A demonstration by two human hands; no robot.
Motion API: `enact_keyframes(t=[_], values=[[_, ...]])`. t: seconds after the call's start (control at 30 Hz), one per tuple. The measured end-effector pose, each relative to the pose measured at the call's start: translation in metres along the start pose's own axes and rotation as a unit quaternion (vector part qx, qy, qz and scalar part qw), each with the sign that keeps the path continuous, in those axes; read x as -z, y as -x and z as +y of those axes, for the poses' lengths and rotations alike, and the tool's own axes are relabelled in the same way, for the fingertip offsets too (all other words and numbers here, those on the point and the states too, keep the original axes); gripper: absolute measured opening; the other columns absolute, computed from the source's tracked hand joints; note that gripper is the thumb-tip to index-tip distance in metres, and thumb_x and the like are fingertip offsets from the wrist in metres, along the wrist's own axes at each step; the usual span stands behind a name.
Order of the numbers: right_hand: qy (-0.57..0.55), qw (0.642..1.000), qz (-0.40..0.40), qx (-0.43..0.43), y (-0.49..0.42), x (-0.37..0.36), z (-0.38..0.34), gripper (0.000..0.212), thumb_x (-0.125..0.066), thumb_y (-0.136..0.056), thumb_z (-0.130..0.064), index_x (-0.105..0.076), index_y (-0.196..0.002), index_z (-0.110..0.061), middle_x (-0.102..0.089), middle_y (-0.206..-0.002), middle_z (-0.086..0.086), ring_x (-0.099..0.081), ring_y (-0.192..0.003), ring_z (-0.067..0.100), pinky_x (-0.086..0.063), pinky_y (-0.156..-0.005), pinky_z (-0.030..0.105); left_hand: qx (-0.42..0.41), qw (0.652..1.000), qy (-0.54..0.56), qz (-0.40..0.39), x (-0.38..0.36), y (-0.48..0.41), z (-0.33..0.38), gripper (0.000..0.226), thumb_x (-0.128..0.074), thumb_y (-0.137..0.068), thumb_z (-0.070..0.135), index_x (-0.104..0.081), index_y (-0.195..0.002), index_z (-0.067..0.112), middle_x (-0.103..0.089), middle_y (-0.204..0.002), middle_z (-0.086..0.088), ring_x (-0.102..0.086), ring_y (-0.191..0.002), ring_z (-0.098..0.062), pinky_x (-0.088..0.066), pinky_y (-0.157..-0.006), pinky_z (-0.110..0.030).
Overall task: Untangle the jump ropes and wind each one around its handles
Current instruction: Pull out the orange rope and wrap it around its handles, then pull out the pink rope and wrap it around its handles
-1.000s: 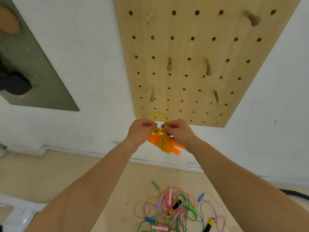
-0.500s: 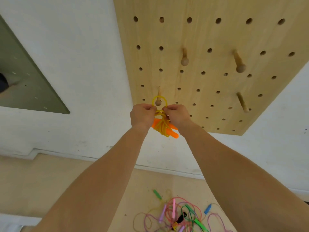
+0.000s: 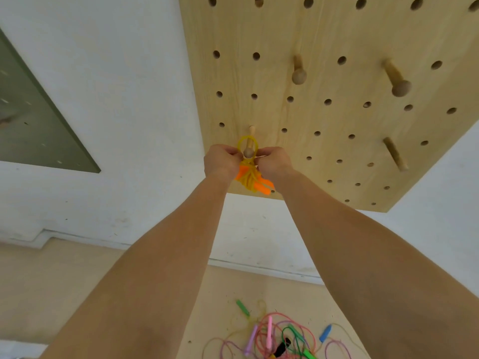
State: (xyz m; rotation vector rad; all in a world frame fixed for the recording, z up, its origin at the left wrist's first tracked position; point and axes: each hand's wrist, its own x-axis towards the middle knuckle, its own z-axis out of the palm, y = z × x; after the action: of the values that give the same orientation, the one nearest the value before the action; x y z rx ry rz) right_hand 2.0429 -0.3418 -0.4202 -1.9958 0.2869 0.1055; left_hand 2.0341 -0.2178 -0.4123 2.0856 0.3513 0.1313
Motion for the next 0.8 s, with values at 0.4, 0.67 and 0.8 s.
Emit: enact_keyframes(t=[0.4, 0.67, 0.8], values=[[0.094, 0.995, -0.019, -0.009, 0.050, 0.056, -0.010, 0.046, -0.050, -0.093, -0.006, -0.054, -0.139, -0.009, -0.064, -0.120, 0.014, -0.061, -0.115, 0.031, -0.053, -0.097, 0.046, -0.042, 0.987, -0.135, -0.074, 0.039, 0.042, 0.005, 0.035, -0.057, -0.095, 0.026, -0.061, -0.128, 0.014, -0.061, -0.134, -0.008, -0.059, -0.118, -0.026, -0.049, -0.087, -0.029], [0.245, 0.969, -0.020, 0.026, 0.137, 0.114, -0.009, 0.044, -0.050, -0.094, -0.014, -0.050, -0.137, -0.006, -0.058, -0.131, 0.013, -0.060, -0.111, 0.030, -0.051, -0.092, 0.036, -0.094, 0.930, -0.314, -0.166, 0.062, 0.117, 0.021, 0.047, -0.052, -0.100, 0.031, -0.046, -0.144, 0.015, -0.054, -0.142, -0.010, -0.051, -0.129, -0.030, -0.043, -0.100, -0.036], [0.314, 0.948, -0.027, 0.050, 0.158, 0.124, 0.018, 0.045, -0.050, -0.095, -0.017, -0.048, -0.139, -0.010, -0.059, -0.130, 0.010, -0.059, -0.111, 0.029, -0.052, -0.093, 0.039, -0.136, 0.917, -0.335, -0.169, 0.052, 0.142, 0.017, 0.039, -0.051, -0.100, 0.032, -0.054, -0.135, 0.014, -0.059, -0.134, -0.009, -0.055, -0.123, -0.029, -0.046, -0.098, -0.038]])
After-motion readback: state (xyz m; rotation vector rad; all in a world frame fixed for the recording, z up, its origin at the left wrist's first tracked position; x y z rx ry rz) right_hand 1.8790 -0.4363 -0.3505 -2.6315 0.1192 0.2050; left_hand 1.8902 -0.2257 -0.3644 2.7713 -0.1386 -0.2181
